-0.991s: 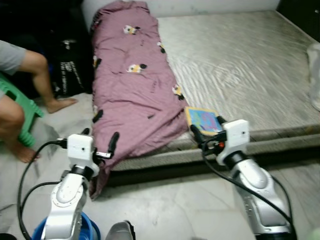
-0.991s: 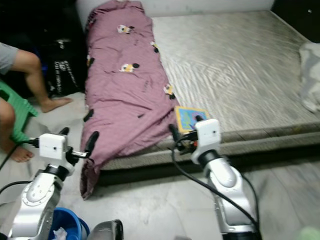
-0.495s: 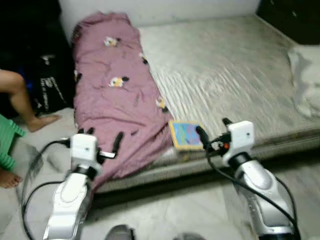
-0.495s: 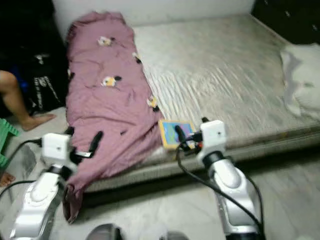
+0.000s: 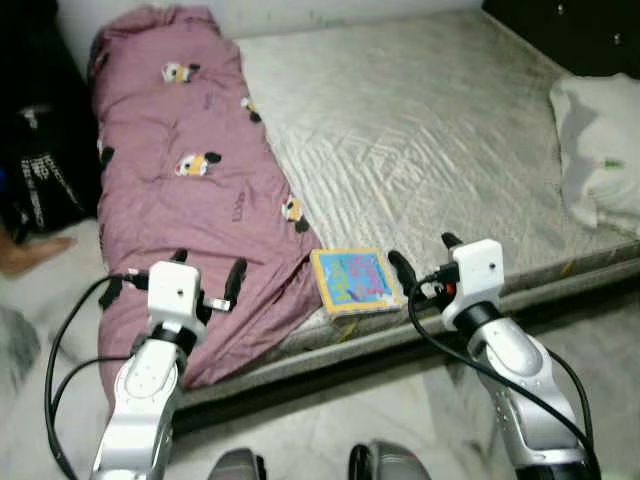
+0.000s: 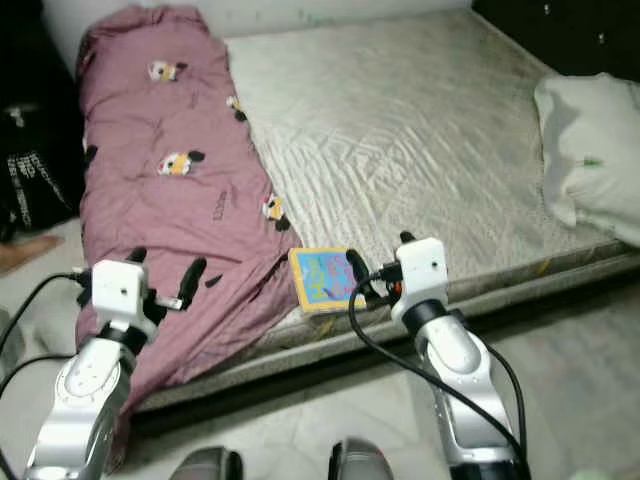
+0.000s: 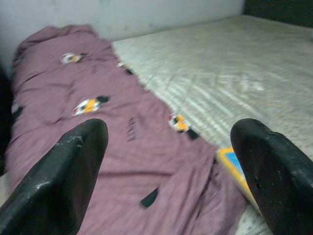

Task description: Clean up the room

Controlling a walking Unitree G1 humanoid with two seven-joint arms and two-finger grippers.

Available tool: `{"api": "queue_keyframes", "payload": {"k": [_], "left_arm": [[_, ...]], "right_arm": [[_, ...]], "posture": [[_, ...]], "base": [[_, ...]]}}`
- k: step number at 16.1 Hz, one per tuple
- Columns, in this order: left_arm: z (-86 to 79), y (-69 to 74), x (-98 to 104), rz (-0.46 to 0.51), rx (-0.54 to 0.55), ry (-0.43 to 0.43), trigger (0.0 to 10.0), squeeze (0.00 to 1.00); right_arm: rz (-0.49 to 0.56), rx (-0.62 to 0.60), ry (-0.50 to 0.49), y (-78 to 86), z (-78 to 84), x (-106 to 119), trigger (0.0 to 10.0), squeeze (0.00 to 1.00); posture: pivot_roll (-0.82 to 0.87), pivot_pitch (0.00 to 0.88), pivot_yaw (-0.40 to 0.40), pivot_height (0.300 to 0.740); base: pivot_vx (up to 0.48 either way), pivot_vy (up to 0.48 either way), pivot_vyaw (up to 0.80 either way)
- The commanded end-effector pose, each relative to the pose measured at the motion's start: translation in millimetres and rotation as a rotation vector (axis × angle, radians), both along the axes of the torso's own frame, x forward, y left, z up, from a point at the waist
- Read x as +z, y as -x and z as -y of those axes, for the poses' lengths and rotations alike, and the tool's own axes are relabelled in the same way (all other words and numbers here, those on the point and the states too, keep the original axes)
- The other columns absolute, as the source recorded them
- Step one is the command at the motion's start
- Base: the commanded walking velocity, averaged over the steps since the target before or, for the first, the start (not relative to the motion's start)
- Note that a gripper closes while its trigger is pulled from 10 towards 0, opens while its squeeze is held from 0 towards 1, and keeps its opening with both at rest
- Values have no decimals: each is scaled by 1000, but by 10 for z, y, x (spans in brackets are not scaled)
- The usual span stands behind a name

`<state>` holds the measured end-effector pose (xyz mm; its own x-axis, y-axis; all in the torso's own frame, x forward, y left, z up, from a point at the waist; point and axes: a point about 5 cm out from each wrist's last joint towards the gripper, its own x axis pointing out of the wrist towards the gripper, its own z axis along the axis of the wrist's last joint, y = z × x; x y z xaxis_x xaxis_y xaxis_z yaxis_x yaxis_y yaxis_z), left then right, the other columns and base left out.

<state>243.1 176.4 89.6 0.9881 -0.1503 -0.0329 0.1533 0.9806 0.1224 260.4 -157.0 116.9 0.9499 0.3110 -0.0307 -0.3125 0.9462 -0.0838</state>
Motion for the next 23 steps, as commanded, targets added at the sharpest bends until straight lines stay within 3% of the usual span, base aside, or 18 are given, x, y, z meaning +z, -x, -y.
{"api": "queue_keyframes", "payload": {"k": [1,6,9,11,23], "left_arm": [[-81,10,-16,-7,25,-28,10000,0],[-85,-114,61,16,27,-15,10000,0],[-74,-81,-10,-26,30,5,10000,0],[-32,-50,-50,-39,-4,20,10000,0],[-4,-105,5,-13,-60,74,10000,0]], "right_arm": [[17,15,1,-33,-88,40,10000,0],[14,-74,-7,-32,-64,-4,10000,0],[11,-130,-12,16,-25,-44,10000,0],[-15,-221,-47,16,107,-104,10000,0],[-6,-275,-53,-39,202,-92,10000,0]], "posture": [[-3,109,-34,740],[-14,116,-11,740],[-18,109,3,740],[-20,98,2,740],[-28,87,2,740]], "base": [[0,0,775],[0,0,634],[0,0,210],[0,0,0],[71,0,0]]}}
